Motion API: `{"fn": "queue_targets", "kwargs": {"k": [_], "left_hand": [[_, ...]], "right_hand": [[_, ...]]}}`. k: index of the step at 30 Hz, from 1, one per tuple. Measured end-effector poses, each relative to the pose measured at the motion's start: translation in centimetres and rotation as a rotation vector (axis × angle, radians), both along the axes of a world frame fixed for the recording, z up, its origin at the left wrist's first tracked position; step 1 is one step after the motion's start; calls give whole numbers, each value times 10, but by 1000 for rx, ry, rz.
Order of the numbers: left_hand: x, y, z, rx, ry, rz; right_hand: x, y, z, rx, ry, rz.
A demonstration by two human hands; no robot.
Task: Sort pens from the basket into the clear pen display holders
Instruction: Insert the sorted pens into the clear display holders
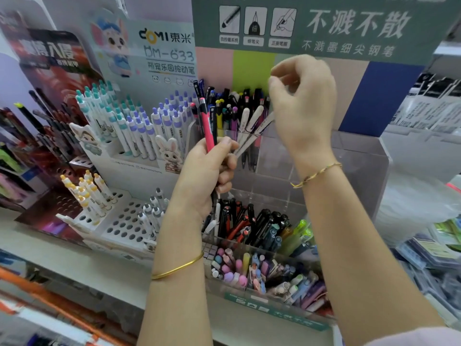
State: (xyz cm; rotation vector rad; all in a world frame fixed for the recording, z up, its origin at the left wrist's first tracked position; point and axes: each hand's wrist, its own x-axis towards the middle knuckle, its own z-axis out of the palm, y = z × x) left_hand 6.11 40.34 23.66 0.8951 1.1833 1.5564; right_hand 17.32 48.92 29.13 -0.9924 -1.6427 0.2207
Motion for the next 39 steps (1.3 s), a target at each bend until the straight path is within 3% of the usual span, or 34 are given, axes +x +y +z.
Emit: {"fn": "queue_targets", "kwargs": {"k": [7,12,15,18,21,24,28,35,39], "left_hand": [[21,4,-4,34,177,-232],[25,5,-8,0,219,-298],[26,4,-8,-23,185,-265],[22,6,-6,-92,134,-90],[17,8,-8,-115,133,92],[15,9,-9,-91,122,127],[15,9,-9,-90,142,114],[17,13,-8,-65,128,91],[19,13,-5,-43,54,82]], "right_hand": [[18,-18,-9,-541,6,454],[36,-13,-16,-704,63,660],[37,-8,-16,-610,279,528],[37,-1,-13,-326,471,260],[35,-1,-11,-102,487,159],[26,-2,-10,52,458,116],[15,7,-13,123,340,67],[-1,12,-7,16,35,89],[-7,14,-16,8,-250,-113]]}}
